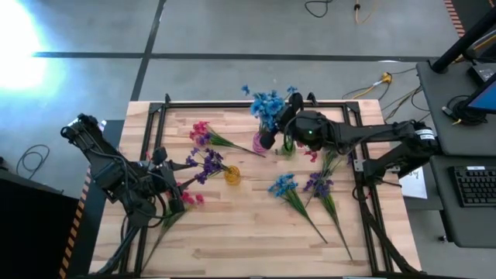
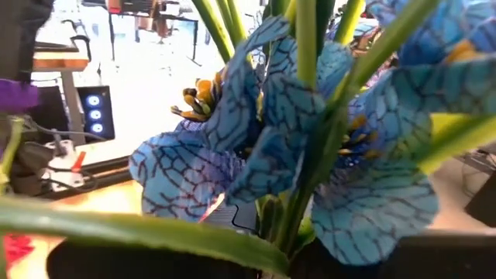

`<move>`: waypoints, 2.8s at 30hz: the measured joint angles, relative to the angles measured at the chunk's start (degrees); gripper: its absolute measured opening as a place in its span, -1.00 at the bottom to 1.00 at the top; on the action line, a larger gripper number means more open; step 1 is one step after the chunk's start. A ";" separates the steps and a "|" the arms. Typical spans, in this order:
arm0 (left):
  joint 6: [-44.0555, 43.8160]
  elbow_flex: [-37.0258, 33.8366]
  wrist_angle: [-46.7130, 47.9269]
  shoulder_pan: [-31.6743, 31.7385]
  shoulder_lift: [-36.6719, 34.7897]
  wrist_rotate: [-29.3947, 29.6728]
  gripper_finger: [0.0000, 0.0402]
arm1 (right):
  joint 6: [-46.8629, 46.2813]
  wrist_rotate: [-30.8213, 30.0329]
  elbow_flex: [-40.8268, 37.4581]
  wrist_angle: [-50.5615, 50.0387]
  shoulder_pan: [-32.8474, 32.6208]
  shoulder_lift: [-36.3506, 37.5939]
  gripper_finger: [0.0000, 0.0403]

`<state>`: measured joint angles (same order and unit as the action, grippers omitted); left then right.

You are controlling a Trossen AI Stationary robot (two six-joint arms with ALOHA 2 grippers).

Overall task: Sort flowers into vase by color
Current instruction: Put the left blue flowers into the pink vase

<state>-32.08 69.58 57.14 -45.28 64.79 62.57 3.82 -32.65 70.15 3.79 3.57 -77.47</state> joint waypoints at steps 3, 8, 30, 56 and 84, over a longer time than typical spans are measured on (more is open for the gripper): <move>0.00 0.00 -0.02 0.00 0.00 -0.02 -0.23 | -0.16 0.04 -0.15 0.17 0.70 -0.72 -0.91; 0.00 0.00 -0.04 0.00 0.36 -0.07 -0.23 | 0.39 0.07 -0.18 1.79 1.48 -3.51 -0.91; 0.01 0.00 2.80 0.00 -2.45 -0.04 -0.23 | -1.74 0.05 -0.20 -0.90 1.76 -5.25 -0.91; 1.99 9.22 1.35 -0.11 -3.19 -9.63 -0.23 | -5.70 -0.41 -0.15 -1.36 3.21 -7.05 -0.91; 5.92 11.87 2.93 -0.11 -3.34 -9.01 -0.23 | -10.26 0.05 0.30 -5.67 3.35 -10.66 -0.91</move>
<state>-26.15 81.45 60.07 -45.39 61.45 53.55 -6.44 -32.60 70.46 -1.88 6.92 -88.13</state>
